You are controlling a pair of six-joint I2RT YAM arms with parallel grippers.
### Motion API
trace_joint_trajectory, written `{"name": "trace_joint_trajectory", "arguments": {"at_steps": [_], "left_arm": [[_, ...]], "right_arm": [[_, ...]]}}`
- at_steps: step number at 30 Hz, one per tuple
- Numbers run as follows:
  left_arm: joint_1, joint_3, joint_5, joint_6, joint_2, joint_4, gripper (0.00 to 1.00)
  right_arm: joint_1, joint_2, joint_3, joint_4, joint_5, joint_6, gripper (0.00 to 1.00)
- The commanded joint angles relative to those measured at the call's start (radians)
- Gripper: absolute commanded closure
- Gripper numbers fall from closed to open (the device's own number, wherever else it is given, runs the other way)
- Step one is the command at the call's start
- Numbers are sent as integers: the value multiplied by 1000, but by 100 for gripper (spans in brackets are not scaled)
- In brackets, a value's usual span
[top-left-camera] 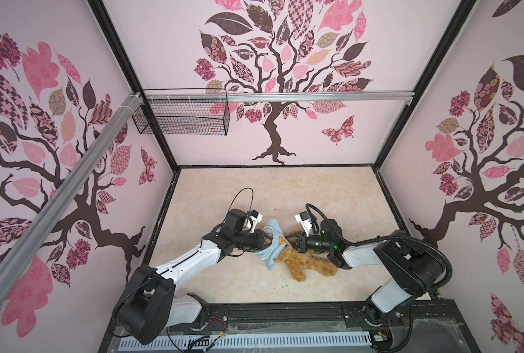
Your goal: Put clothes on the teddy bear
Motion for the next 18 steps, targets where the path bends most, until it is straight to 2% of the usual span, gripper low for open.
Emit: {"name": "trace_joint_trajectory", "arguments": {"at_steps": [1, 3, 7, 10, 13, 15, 18], "left_arm": [[-12, -20, 14, 12, -5, 84, 88], [-12, -32, -9, -19, -31, 122, 100], [-12, -99, -131, -156, -109, 227, 100], [-12, -157, -204, -285, -150, 331, 100], [-10, -174, -232, -372, -158, 353, 100], [-10, -184, -247, -439, -158, 367, 100], [-11, -190, -240, -520, -154, 397, 100]], "right_arm": [[12, -38, 77, -207, 25, -83, 100], [4, -75, 143, -448, 93, -140, 100], [-34, -158, 248, -816, 212, -185, 76], [-46, -247, 299, -990, 277, -219, 65], [-43, -354, 284, -1027, 245, -206, 60], [-25, -426, 234, -980, 205, -170, 60], [60, -522, 144, -854, 183, -126, 61]]}}
